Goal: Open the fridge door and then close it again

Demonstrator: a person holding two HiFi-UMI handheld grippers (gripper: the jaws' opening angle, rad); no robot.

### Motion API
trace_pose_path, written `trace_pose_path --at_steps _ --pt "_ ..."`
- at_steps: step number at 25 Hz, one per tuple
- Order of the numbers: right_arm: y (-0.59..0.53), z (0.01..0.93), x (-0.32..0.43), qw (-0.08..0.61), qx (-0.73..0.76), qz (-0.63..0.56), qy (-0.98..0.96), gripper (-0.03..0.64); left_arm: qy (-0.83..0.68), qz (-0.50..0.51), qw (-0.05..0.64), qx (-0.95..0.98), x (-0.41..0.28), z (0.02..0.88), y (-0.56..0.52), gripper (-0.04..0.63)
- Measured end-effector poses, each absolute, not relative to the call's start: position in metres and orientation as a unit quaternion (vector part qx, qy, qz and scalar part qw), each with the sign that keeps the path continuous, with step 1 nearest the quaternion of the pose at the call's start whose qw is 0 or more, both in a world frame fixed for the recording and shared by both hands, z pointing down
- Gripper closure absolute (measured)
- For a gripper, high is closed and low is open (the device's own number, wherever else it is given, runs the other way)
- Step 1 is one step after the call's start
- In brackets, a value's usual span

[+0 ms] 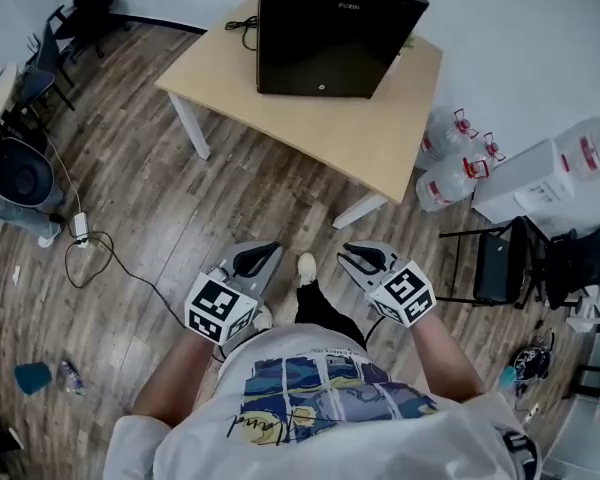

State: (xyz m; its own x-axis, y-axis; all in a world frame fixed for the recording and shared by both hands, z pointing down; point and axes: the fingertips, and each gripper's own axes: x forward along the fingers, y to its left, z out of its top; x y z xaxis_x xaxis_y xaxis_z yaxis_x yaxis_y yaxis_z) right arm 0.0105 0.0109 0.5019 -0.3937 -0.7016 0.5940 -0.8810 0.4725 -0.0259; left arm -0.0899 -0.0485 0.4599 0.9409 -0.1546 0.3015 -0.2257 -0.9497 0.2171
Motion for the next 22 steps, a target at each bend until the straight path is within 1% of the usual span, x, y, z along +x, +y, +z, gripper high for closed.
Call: trace_pose_path --at_steps 4,10,16,22 --pt "-0.063 0.477 0.045 0.277 0.457 0.133 -0.835 0.554 -0.116 0.144 0.120 0.975 -0.073 0.453 -0.096 0.587" --pt "-0.186 0.408 0.110 0.349 0.394 0.040 -0.849 0.563 -0.157 0.133 0.119 0.971 -0.035 0.431 -0.160 0.586" --pt "-0.306 0.337 0.135 0.420 0.313 -0.034 -0.851 0.566 -0.221 0.114 0.117 0.961 -0.018 0.415 -0.214 0.586" --pt "-0.408 0.281 0.143 0.469 0.280 -0.087 -0.833 0.565 -0.264 0.099 0.115 0.953 -0.011 0.409 -0.244 0.586"
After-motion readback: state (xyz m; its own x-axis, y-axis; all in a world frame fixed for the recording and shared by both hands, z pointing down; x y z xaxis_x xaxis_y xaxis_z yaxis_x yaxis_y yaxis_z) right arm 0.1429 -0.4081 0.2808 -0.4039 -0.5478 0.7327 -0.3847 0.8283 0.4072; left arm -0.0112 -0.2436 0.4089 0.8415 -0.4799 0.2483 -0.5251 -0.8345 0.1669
